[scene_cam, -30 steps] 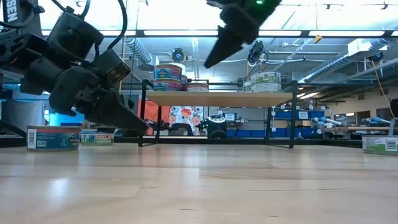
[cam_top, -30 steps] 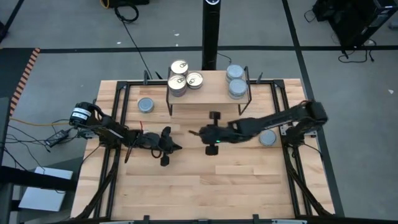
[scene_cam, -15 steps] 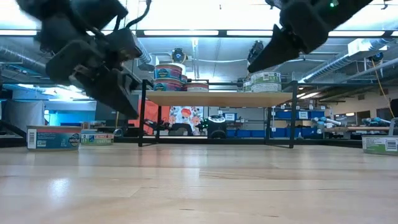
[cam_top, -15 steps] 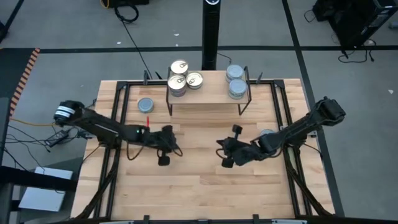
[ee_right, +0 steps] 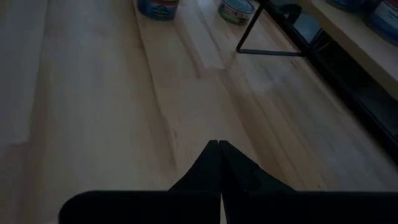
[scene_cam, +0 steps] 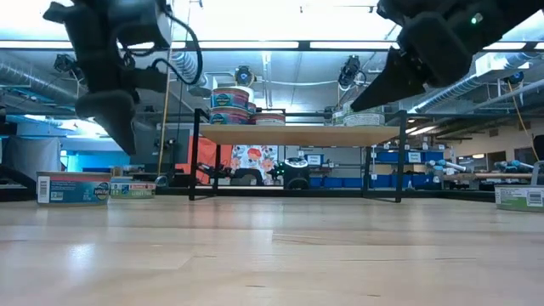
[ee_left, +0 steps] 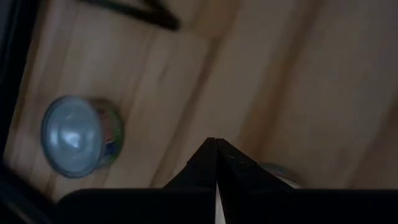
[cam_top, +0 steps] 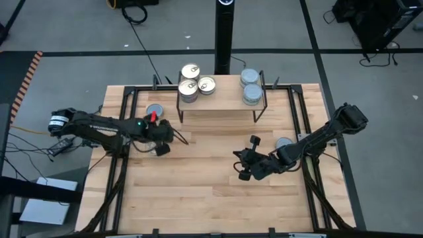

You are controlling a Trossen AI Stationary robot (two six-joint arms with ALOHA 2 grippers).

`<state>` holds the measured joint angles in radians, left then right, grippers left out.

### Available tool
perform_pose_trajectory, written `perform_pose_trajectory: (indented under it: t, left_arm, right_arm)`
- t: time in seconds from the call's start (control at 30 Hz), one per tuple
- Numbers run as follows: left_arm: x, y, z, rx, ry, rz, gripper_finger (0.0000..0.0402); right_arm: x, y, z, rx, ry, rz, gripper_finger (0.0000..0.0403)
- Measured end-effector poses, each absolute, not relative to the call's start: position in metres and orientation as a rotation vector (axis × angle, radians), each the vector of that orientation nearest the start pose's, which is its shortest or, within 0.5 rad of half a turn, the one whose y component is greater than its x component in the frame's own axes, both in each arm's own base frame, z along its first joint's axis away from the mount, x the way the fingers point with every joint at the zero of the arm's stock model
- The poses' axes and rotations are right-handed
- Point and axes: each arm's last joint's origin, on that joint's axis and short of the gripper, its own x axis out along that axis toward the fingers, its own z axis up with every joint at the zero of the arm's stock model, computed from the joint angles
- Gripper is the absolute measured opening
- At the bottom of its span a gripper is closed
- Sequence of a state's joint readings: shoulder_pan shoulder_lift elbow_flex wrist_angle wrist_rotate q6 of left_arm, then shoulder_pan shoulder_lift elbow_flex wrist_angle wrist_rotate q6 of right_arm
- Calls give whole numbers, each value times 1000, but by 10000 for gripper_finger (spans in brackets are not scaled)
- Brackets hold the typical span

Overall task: Stack canned seafood by type on shelf
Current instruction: Put the green tuna can on the shelf

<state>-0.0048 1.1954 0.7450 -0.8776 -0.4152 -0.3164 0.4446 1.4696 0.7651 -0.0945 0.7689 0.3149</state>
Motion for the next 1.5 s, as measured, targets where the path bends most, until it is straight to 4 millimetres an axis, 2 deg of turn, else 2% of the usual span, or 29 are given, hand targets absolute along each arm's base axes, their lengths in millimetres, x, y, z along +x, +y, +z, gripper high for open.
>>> perform_pose_trajectory:
  t: [0.1,0.37,0.63,0.93,1.13,1.37,1.5]
  left_arm:
    - [183,25,199,-35,1227,615,8]
    - [180,68,199,-97,1171,692,3]
    - [168,104,193,-230,1194,803,4]
    - [164,121,181,-304,1249,891,8]
    - [168,125,168,-303,1314,883,8]
    - [171,128,165,-294,1309,895,9]
    - [172,125,165,-335,1318,826,9]
  right_arm:
    - [260,102,186,-156,597,-403,4]
    - [261,102,186,-161,589,-398,4]
    - [261,102,186,-179,590,-392,5]
    - [261,102,187,-186,591,-388,5]
    - [262,102,187,-188,589,-387,5]
    - [262,102,187,-187,588,-387,5]
    - [262,102,187,-187,588,-387,5]
